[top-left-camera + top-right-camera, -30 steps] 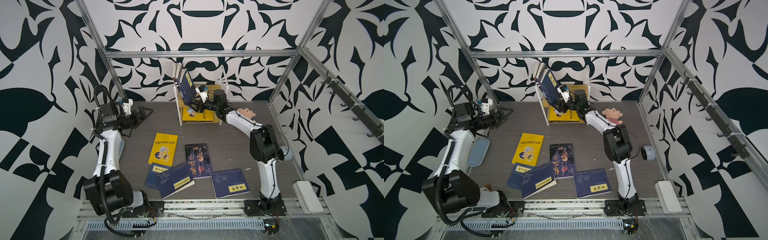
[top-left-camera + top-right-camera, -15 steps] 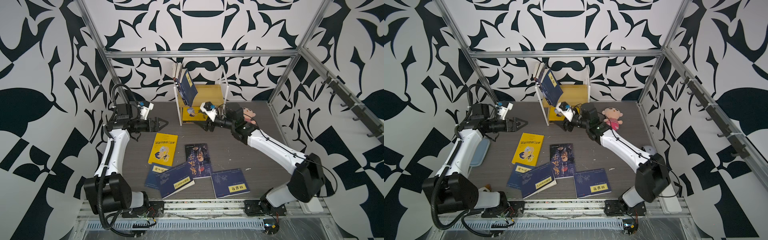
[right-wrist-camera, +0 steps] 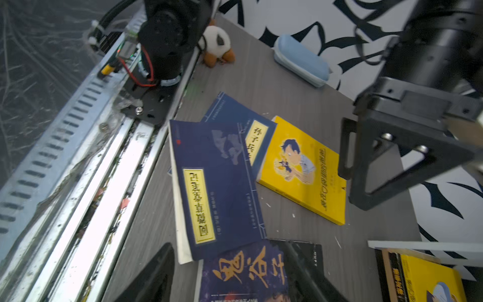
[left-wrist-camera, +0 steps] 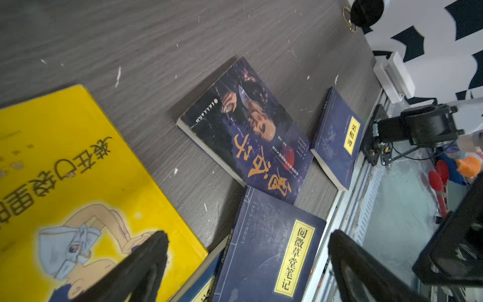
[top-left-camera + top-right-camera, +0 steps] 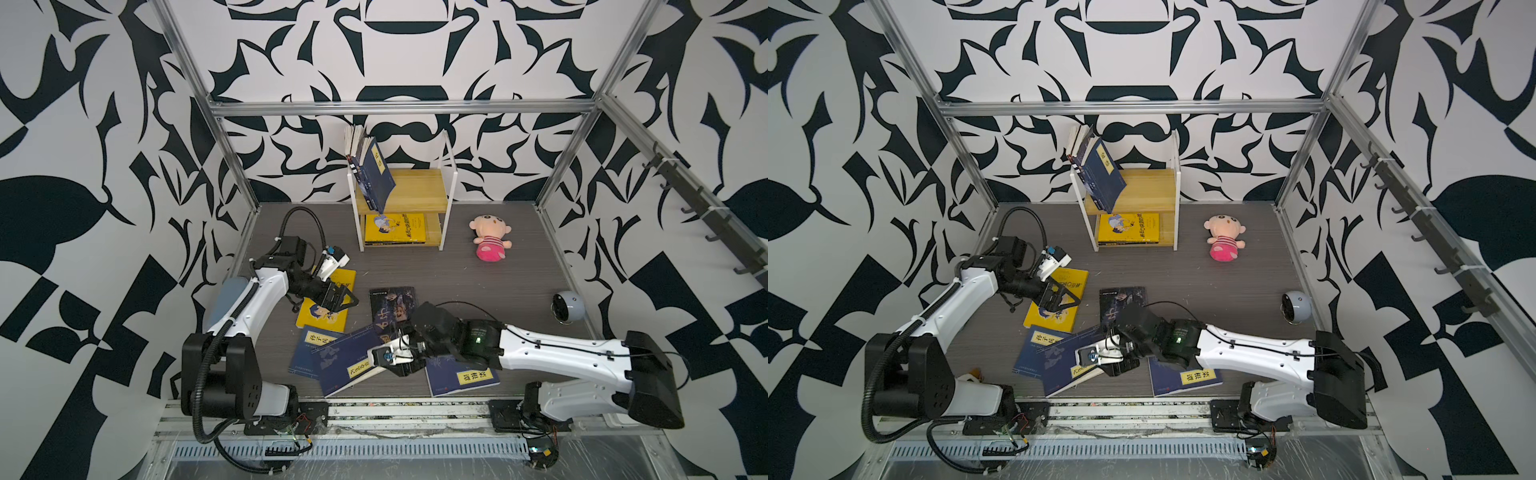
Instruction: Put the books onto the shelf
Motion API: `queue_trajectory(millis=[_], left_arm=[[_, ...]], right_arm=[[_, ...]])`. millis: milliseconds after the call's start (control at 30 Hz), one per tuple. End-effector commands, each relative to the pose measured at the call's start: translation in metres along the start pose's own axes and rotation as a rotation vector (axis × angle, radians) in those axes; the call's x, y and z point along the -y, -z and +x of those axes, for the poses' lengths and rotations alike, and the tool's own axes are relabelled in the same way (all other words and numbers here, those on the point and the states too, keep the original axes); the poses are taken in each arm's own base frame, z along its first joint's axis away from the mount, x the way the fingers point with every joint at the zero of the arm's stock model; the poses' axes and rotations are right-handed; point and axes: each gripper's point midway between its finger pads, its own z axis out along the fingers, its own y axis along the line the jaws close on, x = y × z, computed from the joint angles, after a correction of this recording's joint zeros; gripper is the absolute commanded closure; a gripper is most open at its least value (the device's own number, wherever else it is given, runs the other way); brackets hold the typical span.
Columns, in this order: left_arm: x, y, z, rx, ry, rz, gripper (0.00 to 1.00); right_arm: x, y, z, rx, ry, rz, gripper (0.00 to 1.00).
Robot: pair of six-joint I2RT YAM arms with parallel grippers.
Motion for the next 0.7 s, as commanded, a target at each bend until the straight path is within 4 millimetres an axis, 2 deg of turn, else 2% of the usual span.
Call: queue_trajectory(millis=[0,100,267,467,667], left_arm=[[-0.006,-0.013,0.018,-0.083,0.020,-0.006,0.00],[-0.006,-0.023,0.027,-0.131,0.012,0.003,0.01],[-0.010,-0.037,0.036,-0.181,-0.002,-0.001,0.00],[-0.012,-0.056,0.043,-0.227,0.063,0.038,0.06],[-0.011,-0.075,0.057,-0.327,0.067,0.063,0.11]], right_arm=[[-0.012,-0.015,0.014,-0.063,0.039,0.005,0.32],[-0.027,-0.033,0.022,-0.084,0.050,-0.034,0.33],[-0.038,-0.058,0.036,-0.105,0.060,-0.061,0.33],[-0.038,-0.083,0.057,-0.154,0.081,-0.026,0.33],[-0.031,-0.095,0.077,-0.215,0.111,0.040,0.37]])
